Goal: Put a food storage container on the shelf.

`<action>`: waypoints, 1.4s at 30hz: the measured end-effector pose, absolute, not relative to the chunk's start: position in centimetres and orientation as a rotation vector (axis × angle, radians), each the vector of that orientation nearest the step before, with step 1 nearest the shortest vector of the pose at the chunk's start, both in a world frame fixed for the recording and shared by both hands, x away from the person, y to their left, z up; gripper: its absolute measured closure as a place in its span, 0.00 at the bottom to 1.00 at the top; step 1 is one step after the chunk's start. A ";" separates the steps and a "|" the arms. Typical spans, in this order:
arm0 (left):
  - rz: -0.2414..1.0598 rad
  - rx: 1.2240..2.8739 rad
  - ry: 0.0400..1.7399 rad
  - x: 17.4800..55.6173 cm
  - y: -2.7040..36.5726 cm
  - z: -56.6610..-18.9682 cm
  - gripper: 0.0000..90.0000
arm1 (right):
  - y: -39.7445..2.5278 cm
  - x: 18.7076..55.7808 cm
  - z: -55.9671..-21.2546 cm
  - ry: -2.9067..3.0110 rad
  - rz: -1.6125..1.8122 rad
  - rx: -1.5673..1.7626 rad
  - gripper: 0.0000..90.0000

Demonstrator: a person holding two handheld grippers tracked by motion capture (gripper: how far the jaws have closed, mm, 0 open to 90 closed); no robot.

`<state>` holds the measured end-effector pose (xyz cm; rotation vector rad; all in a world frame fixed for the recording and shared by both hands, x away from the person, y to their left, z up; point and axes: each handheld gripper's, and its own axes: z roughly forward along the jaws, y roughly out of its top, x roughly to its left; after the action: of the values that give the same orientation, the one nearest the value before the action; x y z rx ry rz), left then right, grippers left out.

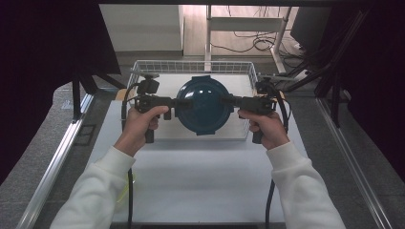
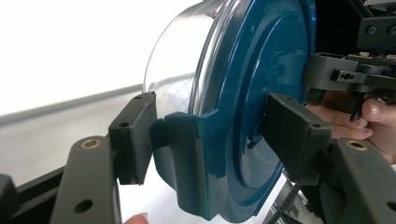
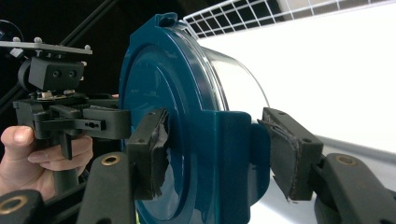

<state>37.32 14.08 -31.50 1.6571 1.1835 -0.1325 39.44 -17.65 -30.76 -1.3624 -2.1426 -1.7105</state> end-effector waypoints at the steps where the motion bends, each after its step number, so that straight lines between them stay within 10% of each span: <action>1: -0.133 1.657 1.184 37.3 14.1 -31.5 0.40 | -17.7 39.4 -30.8 -2.143 -1.710 -1.362 0.47; 42: -0.141 1.658 1.237 45.7 16.2 -30.2 0.40 | -15.4 48.4 -29.7 -2.077 -1.631 -1.403 0.47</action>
<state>45.70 16.22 -30.16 1.6575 1.2369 -0.1412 48.42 -15.44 -29.68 -1.4032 -2.0765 -1.6307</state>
